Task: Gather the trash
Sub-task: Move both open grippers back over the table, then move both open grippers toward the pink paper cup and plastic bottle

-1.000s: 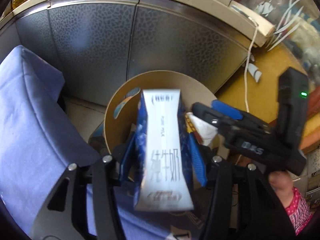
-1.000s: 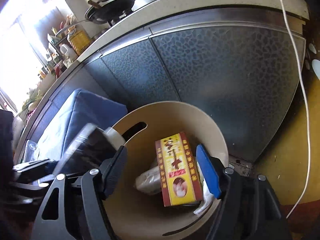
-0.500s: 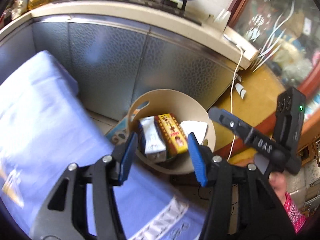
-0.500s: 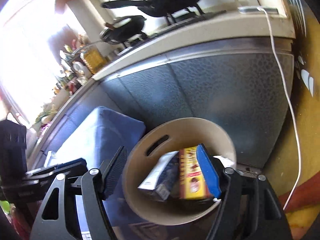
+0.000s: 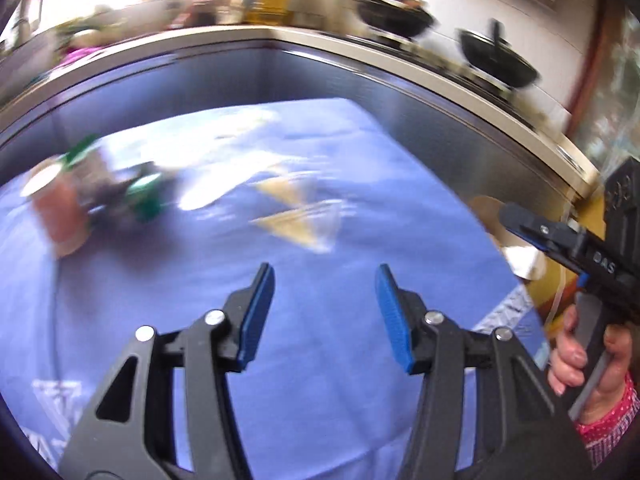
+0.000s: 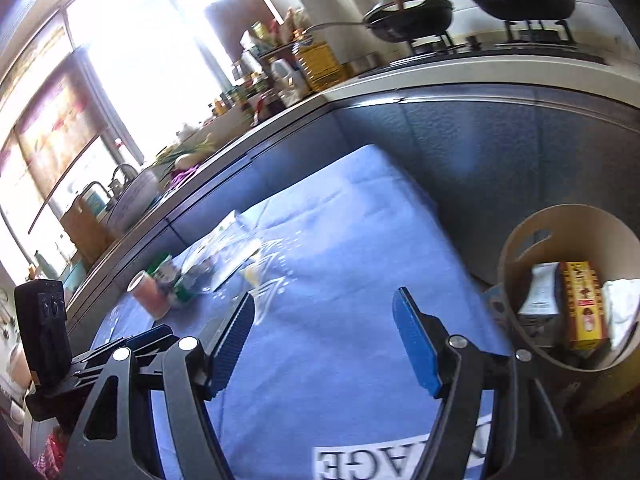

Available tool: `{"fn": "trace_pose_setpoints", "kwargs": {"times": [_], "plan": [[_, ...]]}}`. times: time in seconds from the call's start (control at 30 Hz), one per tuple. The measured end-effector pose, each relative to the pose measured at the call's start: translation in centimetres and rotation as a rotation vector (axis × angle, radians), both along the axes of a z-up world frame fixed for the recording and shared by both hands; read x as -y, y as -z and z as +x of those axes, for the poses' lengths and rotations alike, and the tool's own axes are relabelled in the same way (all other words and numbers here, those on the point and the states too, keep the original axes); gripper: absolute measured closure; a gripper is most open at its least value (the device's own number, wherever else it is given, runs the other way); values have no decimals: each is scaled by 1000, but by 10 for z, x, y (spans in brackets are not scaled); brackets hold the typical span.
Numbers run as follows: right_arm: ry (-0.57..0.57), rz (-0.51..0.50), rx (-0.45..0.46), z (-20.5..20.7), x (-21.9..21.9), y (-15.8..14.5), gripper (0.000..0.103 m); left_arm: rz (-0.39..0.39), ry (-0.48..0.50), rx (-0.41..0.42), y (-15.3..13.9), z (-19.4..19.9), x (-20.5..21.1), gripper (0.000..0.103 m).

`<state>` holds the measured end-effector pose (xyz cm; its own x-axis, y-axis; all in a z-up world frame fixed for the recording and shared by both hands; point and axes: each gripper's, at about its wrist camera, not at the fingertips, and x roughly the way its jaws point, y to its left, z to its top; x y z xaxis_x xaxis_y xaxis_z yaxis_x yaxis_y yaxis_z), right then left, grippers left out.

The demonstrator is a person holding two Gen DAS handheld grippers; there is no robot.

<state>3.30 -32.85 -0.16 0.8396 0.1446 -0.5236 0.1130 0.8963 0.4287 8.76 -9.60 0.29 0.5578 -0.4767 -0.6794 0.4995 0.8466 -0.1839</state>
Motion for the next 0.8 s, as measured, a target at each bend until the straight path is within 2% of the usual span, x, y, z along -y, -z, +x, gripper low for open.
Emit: {"fn": "trace_pose_setpoints", "kwargs": {"times": [0.13, 0.23, 0.37, 0.53, 0.8], "plan": [[-109, 42, -47, 25, -55, 11, 32, 45, -191, 30, 10, 1, -79, 53], [-180, 59, -78, 32, -95, 19, 32, 48, -284, 15, 21, 0, -122, 53], [-260, 49, -121, 38, -138, 25, 32, 55, -367, -8, 35, 2, -159, 53], [-296, 34, -142, 36, -161, 27, 32, 22, -397, -39, 51, 0, -182, 53], [-275, 55, -154, 35, -158, 28, 32, -14, -381, -35, 55, -2, -181, 53]]}}
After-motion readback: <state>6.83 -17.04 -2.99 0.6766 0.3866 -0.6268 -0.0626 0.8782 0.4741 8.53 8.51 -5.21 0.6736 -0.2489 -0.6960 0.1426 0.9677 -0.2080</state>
